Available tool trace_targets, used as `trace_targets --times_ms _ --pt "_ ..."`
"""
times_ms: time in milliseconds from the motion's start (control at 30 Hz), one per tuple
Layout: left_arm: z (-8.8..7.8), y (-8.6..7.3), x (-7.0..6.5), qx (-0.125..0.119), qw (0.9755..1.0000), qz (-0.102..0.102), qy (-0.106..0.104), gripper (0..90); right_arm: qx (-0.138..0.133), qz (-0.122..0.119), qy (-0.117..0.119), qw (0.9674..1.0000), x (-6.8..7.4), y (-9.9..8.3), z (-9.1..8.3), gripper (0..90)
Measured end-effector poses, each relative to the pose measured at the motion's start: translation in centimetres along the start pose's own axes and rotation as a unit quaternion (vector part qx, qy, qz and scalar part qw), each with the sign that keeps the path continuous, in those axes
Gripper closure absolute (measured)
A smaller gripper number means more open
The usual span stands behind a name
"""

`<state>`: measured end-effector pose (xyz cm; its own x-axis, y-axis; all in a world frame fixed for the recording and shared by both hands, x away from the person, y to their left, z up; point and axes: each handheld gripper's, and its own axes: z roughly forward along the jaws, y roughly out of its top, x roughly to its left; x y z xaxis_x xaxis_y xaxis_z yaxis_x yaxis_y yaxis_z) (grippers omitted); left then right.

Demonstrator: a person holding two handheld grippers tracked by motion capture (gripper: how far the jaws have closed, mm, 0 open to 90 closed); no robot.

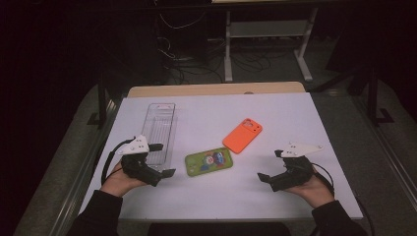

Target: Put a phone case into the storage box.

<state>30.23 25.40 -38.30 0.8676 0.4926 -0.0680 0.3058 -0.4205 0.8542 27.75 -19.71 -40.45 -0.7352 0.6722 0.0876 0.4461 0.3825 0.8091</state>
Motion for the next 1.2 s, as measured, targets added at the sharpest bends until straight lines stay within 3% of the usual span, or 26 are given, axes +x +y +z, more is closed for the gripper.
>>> trace_targets --times_ms 333,533,833,1000,1200 --pt "-0.1 0.0 -0.1 -0.006 0.9999 -0.006 -0.007 0.0 0.009 -0.002 -0.005 0.9999 -0.2 0.3 0.4 0.0" --pt "0.0 0.1 -0.1 -0.008 0.9999 0.002 -0.009 0.0 0.025 -0.008 -0.007 0.9996 0.0 1.1 1.0 0.1" --pt "0.8 0.6 -1.0 -0.017 0.9996 0.004 -0.024 0.0 0.046 -0.005 0.002 0.9989 -0.2 2.5 2.8 6.3" --pt "1.1 0.4 -1.1 -0.017 0.9995 0.001 -0.027 0.0 0.066 -0.003 0.012 0.9977 -0.4 4.1 4.6 17.7" --pt "1.0 0.4 -0.8 -0.017 0.9995 0.001 -0.025 0.0 0.087 0.003 0.015 0.9961 -0.6 6.2 6.9 38.0"
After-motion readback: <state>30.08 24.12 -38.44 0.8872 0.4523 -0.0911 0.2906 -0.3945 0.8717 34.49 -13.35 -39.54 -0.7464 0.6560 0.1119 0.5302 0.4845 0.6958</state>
